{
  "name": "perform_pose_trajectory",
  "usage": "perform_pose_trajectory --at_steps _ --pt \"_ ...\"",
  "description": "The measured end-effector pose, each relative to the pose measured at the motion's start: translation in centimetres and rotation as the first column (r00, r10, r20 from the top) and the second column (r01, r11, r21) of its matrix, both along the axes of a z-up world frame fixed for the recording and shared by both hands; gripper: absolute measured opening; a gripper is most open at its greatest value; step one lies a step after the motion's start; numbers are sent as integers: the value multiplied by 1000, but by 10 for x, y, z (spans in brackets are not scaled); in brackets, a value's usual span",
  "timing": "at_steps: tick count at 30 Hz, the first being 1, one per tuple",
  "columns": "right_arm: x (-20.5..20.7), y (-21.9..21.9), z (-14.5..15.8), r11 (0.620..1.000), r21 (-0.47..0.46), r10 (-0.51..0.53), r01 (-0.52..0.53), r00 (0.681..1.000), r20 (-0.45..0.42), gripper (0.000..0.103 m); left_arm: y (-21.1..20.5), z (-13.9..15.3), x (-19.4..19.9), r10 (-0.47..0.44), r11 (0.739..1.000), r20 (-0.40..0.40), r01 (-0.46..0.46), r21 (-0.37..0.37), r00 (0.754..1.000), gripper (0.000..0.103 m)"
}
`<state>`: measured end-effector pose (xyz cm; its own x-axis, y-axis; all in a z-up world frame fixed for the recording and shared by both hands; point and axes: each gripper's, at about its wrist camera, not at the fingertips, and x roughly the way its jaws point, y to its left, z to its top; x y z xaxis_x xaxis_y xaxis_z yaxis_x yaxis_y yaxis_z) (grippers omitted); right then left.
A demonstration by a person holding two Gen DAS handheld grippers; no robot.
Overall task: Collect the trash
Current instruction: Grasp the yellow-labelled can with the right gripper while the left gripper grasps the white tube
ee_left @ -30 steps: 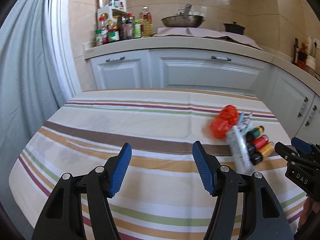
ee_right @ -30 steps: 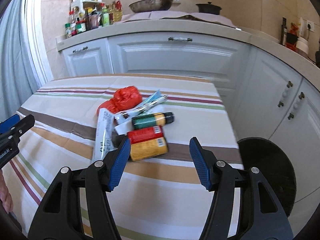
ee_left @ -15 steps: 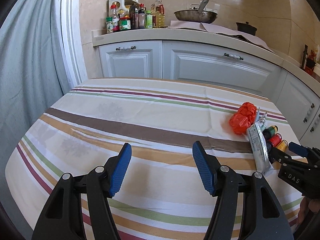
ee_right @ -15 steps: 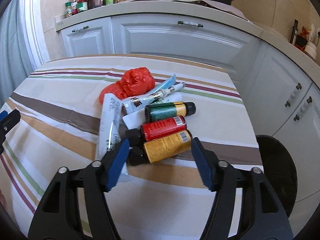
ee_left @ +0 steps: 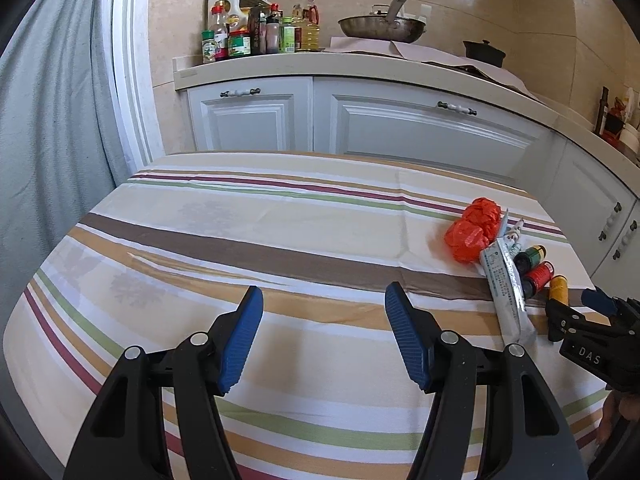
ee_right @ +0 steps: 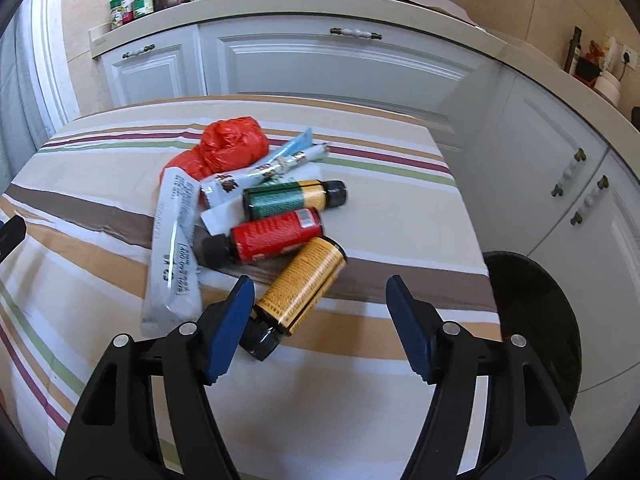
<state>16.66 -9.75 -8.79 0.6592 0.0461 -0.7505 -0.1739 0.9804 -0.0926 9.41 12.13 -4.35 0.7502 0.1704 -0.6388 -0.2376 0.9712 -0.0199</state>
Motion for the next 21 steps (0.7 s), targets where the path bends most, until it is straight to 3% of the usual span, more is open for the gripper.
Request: perform_pose_trajectory --at_steps 5,7,12,21 --pt "-2 -9 1 1000 13 -16 16 1000 4 66 -7 1 2 -17 1000 2 17 4 1000 62" --pt "-2 -11 2 1000 17 -14 14 1000 10 62 -9 2 2 -19 1000 2 19 5 1000 62" --pt "-2 -10 1 999 35 11 -11 1000 1 30 -10 2 3 -20 1000 -1 20 7 1000 62" --pt "-9 -23 7 998 53 11 -13 999 36 28 -34 0 9 -59 998 -12 59 11 998 63"
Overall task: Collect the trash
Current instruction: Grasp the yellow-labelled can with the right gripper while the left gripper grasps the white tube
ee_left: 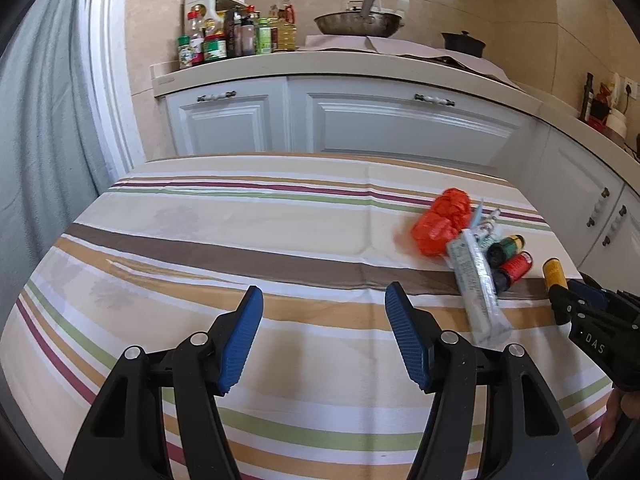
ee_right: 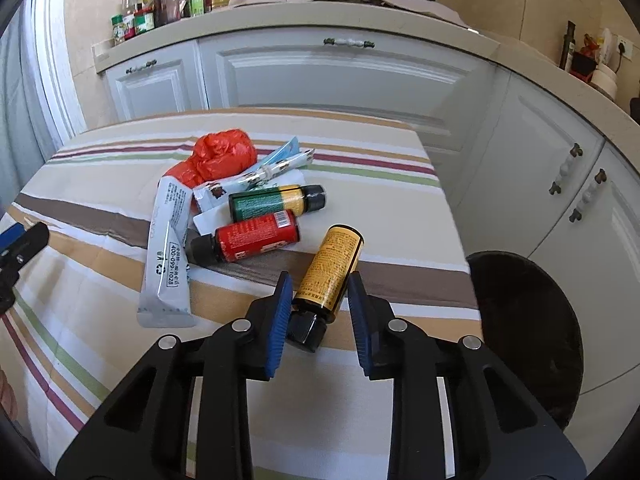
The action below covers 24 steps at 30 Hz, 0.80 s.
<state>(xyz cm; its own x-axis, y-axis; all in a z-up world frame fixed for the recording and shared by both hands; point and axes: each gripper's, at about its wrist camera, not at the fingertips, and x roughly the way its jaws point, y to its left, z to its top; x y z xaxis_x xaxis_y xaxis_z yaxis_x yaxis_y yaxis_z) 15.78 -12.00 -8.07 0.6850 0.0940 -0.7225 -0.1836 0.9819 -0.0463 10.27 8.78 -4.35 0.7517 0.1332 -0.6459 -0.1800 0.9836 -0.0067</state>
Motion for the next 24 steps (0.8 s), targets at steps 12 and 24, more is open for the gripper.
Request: perform_pose_trajectory --at_steps 12,24 --pt "-13 -37 11 999 45 -22 20 999 47 27 -56 -4 14 -114 993 -18 113 -28 993 64" --pt "-15 -72 14 995 78 -63 58 996 66 26 -89 -22 40 -167 985 -93 163 -49 982 64"
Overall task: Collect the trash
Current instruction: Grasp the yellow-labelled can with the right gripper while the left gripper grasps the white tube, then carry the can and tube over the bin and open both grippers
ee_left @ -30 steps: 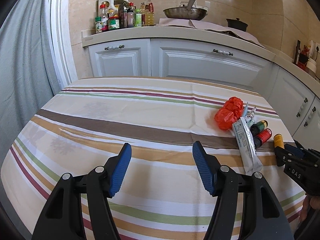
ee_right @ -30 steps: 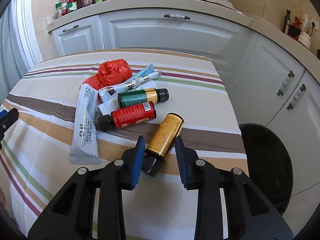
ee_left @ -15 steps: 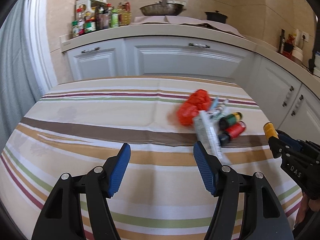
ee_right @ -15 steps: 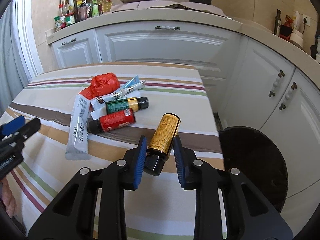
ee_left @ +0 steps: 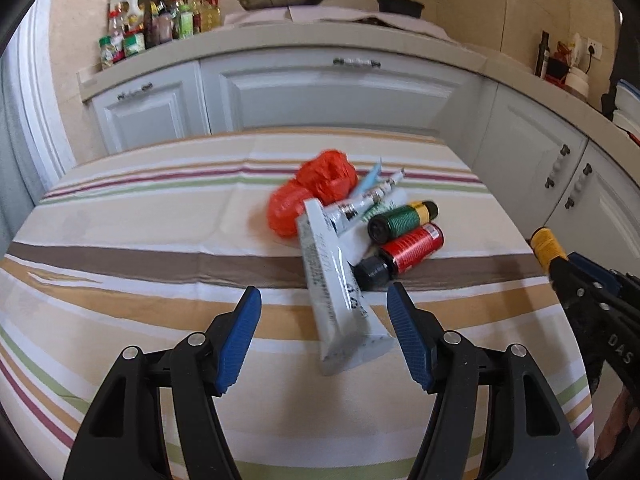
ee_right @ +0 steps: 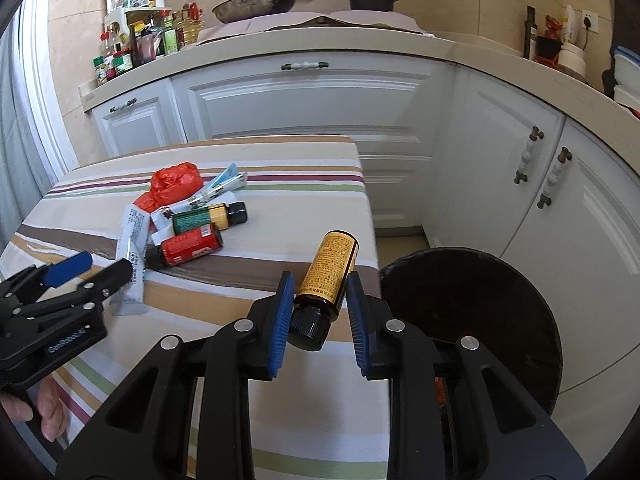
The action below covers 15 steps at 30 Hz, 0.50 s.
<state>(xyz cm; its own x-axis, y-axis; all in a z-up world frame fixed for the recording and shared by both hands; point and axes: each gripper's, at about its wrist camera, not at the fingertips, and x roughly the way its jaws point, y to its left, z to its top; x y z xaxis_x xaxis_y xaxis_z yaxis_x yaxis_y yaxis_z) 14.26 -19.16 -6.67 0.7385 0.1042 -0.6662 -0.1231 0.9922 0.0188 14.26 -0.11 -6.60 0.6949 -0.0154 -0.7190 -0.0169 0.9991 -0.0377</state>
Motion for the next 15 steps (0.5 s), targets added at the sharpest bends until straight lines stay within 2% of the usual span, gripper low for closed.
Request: perform_pose_trajectory --at_steps 3,6,8,15 --pt "1 -4 -1 1000 5 -5 5 1000 -3 26 -1 -3 4 -4 1000 -21 4 -9 1000 58" --pt "1 -6 -2 1000 8 -6 6 1000 -4 26 -1 -6 6 -16 1000 -48 16 -14 999 37" --pt "1 -6 -2 1000 10 -5 5 1000 -4 26 -1 -8 5 -25 999 -58 24 -24 998 30" --pt "-3 -4 -1 1000 9 -1 1 1000 3 26 1 -4 -5 -34 999 -33 34 -5 999 22"
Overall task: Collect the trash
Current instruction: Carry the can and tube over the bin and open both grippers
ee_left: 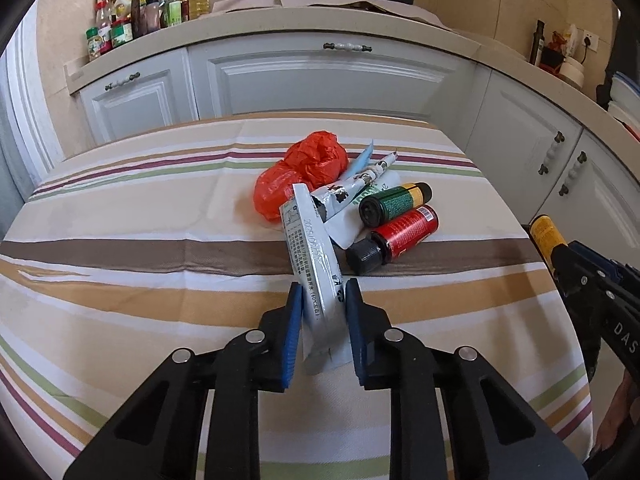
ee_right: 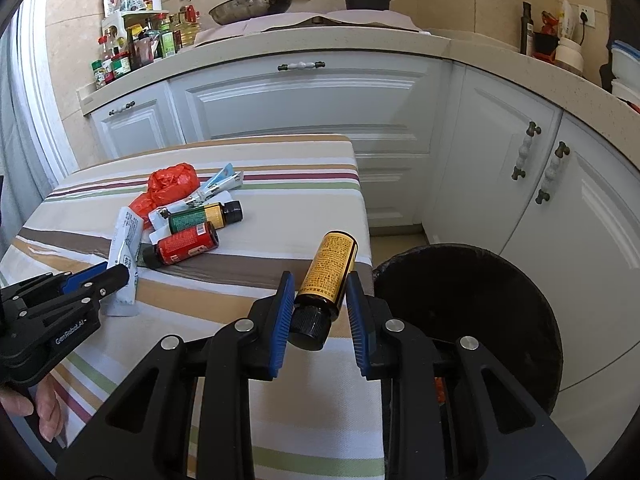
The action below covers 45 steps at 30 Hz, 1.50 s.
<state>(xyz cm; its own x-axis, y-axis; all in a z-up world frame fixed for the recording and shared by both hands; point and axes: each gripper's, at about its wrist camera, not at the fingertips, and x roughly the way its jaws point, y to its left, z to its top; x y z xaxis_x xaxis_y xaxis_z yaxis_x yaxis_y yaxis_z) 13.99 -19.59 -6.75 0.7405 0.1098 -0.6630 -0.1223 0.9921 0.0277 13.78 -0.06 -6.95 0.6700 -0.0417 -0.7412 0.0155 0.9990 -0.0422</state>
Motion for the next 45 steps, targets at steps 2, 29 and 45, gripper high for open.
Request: perform_pose_trajectory --at_steps 2,29,45 --pt "-3 1 2 1000 -1 1 -1 1000 6 26 1 3 -5 -1 1000 11 1 3 1000 21" --pt "-48 -58 41 988 -18 -150 152 983 109 26 -73 64 -40 -211 977 196 212 16 958 21" --pt "-67 -110 45 967 -3 -252 255 959 130 26 -130 69 -40 -314 949 222 314 34 923 21"
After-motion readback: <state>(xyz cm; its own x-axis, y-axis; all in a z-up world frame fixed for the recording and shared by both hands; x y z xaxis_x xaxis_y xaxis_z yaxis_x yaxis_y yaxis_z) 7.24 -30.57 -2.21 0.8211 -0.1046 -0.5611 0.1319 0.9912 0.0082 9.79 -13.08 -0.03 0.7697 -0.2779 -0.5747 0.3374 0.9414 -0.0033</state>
